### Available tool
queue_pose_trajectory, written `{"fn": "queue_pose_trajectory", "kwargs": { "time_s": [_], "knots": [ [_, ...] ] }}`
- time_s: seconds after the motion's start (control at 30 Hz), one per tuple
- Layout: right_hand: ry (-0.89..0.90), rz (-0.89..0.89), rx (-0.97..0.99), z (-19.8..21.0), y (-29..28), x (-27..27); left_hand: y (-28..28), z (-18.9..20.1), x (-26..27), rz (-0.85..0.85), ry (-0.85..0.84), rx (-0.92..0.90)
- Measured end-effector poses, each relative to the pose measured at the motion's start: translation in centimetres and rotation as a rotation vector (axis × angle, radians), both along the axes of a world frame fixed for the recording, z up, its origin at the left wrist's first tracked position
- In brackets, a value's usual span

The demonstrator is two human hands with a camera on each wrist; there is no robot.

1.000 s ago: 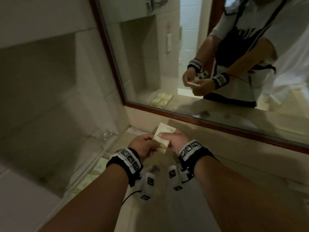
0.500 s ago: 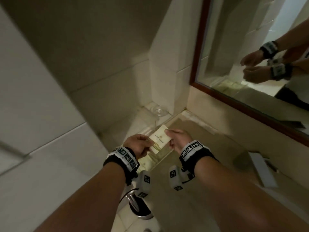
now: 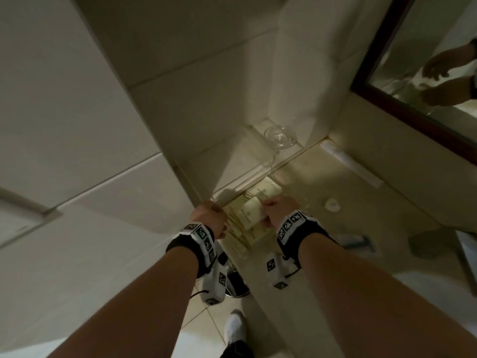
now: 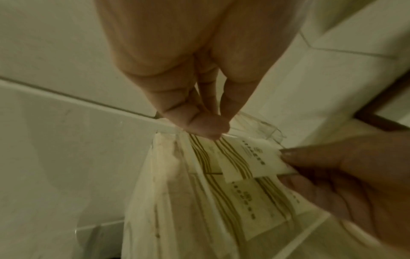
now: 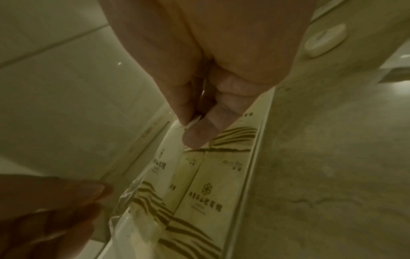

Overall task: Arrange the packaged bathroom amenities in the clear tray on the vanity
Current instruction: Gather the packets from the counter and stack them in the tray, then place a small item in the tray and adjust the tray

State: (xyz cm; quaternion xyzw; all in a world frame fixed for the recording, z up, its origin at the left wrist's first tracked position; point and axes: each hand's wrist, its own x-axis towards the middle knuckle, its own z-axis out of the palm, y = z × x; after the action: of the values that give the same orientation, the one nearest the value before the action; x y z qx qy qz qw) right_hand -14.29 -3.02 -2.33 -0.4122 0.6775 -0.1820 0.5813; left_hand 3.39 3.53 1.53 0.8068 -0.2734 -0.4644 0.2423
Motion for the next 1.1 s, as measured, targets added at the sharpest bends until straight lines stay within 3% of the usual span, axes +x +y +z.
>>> {"fn": "queue_pose_trajectory", "kwargs": {
  "time_s": [0.17,0.3,0.47,0.57,0.9,1.1],
  "knots": [
    [-0.034,0.005,-0.018,-0.3,-0.5,2.6,-0.3,-1.0,0.7,-0.549,-0.422,-0.091],
    [0.073,0.040,-0.082,-0.4,-1.1,2.5,-0.3,-2.4,0.0,-0.947,-0.608,-0.194],
    [0.078,-0.013,-0.082,-0.5,-1.4,1.0,-0.6,-3.8,-0.6,-1.207,-0.741,-0.163],
    [-0.004,-0.033,-0.025,-0.3,-1.2,1.2,-0.3,-4.5,-0.6,-1.237,-0.798,-0.128],
    [-0.129,-0.186,-0.025,0.5,-1.0,0.6,-0.4,-4.4,-0.2,-1.136,-0.662,-0.095],
    [-0.128,-0.245,-0.078,4.1,-1.2,-3.7,-2.7,-0.8,-4.3,-1.023,-0.498,-0.295]
  ]
}}
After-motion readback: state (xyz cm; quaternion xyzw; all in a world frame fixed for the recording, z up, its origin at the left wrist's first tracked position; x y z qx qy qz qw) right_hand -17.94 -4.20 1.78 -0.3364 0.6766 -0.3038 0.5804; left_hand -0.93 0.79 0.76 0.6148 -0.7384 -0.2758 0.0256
